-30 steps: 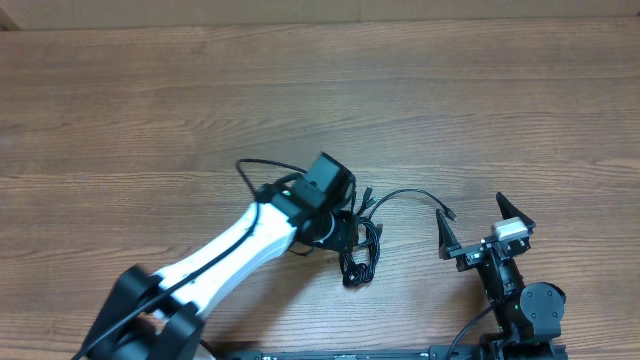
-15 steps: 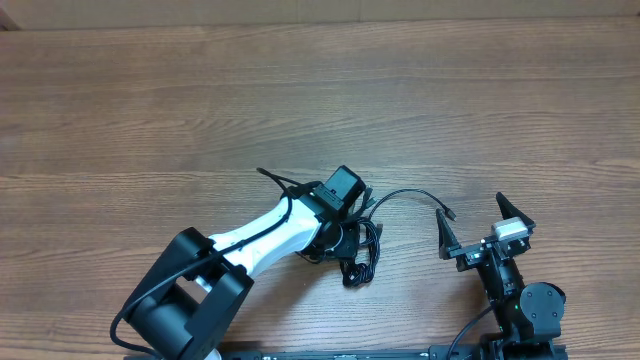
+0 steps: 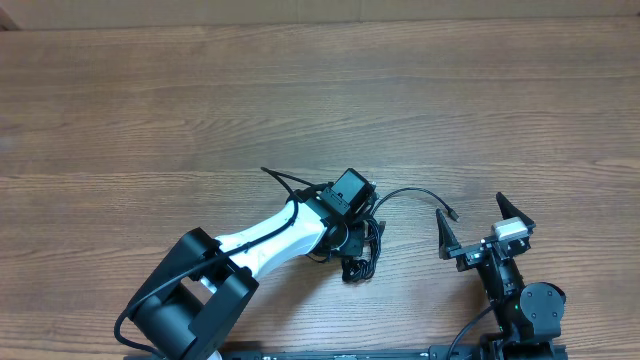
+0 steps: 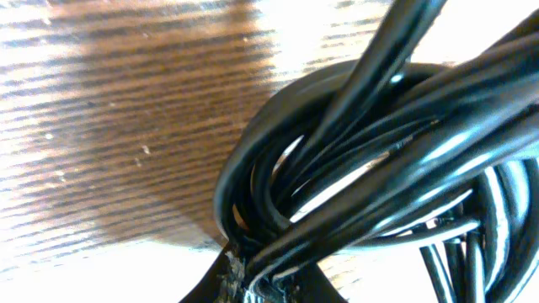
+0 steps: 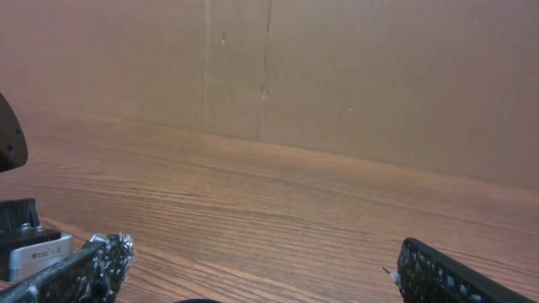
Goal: Untangle cables
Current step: 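Lift the cable bundle with the left gripper and raise the right arm, then reach the right gripper into the held cable loops and grasp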
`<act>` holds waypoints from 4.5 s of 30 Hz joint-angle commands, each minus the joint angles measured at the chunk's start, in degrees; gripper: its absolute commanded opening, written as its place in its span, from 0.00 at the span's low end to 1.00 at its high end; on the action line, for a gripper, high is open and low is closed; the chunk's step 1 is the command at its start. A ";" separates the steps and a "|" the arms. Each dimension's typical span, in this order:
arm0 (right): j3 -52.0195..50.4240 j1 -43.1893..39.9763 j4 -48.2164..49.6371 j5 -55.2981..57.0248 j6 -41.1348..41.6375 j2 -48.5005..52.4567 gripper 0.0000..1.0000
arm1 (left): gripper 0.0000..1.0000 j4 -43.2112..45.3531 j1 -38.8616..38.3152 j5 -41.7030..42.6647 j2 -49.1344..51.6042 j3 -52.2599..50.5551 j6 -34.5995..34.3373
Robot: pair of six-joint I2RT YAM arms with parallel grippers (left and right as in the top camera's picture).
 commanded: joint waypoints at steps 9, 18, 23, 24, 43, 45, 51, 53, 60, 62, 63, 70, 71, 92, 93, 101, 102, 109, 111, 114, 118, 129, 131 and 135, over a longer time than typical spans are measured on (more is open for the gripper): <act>-0.59 -0.15 0.26 0.52 -0.02 -0.57 1.00 | 0.04 1.01 -0.37 -10.64 1.53 -0.13 0.28; -0.59 -0.15 0.26 0.48 0.00 -0.57 1.00 | 0.04 0.79 2.58 2.71 -6.86 5.75 23.78; -0.59 -0.15 0.28 0.35 0.48 -0.57 1.00 | 0.04 -1.79 4.37 5.49 -16.31 8.48 35.91; -0.59 -0.15 0.31 0.35 1.66 -0.57 1.00 | 0.04 -1.81 4.68 5.49 -17.66 8.48 37.07; 17.81 -0.15 -22.91 -13.68 31.32 0.46 1.00 | 0.04 -3.41 10.49 6.05 -30.05 8.48 40.06; 21.81 -0.15 -27.63 -13.68 31.30 2.12 1.00 | 0.04 -3.13 10.49 6.80 -30.05 8.48 39.71; 31.32 -0.15 -37.00 -17.44 31.34 10.36 1.00 | 0.04 -2.75 10.49 7.08 -30.05 8.48 38.82; 35.12 -0.15 -40.22 -20.74 31.34 15.63 1.00 | 0.04 -1.75 10.49 8.70 -30.05 8.48 38.86; 45.31 -0.15 -47.04 -31.36 31.32 32.26 1.00 | 0.04 4.76 10.58 18.84 -30.05 8.48 39.45; 46.12 -0.15 -45.72 -33.42 31.36 35.69 1.00 | 0.04 7.74 10.62 22.75 -30.05 8.48 40.22; 46.18 -0.15 -44.44 -34.97 31.39 37.16 1.00 | 0.04 9.07 10.71 24.24 -30.05 8.48 40.19; 46.18 -0.15 -35.82 -42.47 40.74 42.84 1.00 | 0.04 16.39 14.80 35.85 -30.05 8.48 40.24; 46.18 -0.15 -34.07 -42.49 44.78 43.45 1.00 | 0.04 17.88 16.17 38.51 -30.05 8.48 40.24; 46.16 -0.13 -22.69 -45.38 63.73 43.82 0.80 | 0.04 34.86 18.62 46.40 -30.03 8.48 28.17; 46.16 -0.13 -22.43 -45.35 63.73 43.82 0.79 | 0.04 35.67 18.36 46.40 -30.03 8.48 27.52; 46.16 -0.13 -16.85 -47.76 63.71 43.82 0.74 | 0.04 38.97 13.05 44.11 -30.03 8.48 25.75; 46.16 -0.13 -16.76 -47.76 63.69 43.82 0.67 | 0.04 39.01 12.52 43.56 -30.01 8.48 25.75; 46.16 -0.13 -16.76 -47.74 63.71 43.82 0.06 | 0.04 39.41 11.67 42.69 -30.01 8.48 25.11; 46.16 -0.13 -16.76 -47.76 63.69 43.82 0.04 | 0.04 39.41 11.63 42.34 -30.01 8.48 25.11; 46.16 -0.13 -16.76 -47.76 63.69 43.82 0.04 | 0.04 39.34 11.65 42.32 -30.01 8.48 25.14; 46.16 -0.15 -16.76 -47.71 62.10 43.80 0.04 | 0.04 38.36 11.82 40.85 -30.01 8.48 24.22; 46.16 -0.20 -16.96 -42.07 57.53 43.82 0.04 | 1.00 31.10 17.66 47.19 -30.10 8.48 16.41; 46.16 -0.20 -16.98 -42.10 55.06 43.80 0.04 | 1.00 26.64 17.92 45.11 -30.10 8.48 17.11; 46.16 -0.20 -17.03 -42.10 49.90 43.82 0.04 | 1.00 19.34 18.01 41.88 -30.10 8.48 18.78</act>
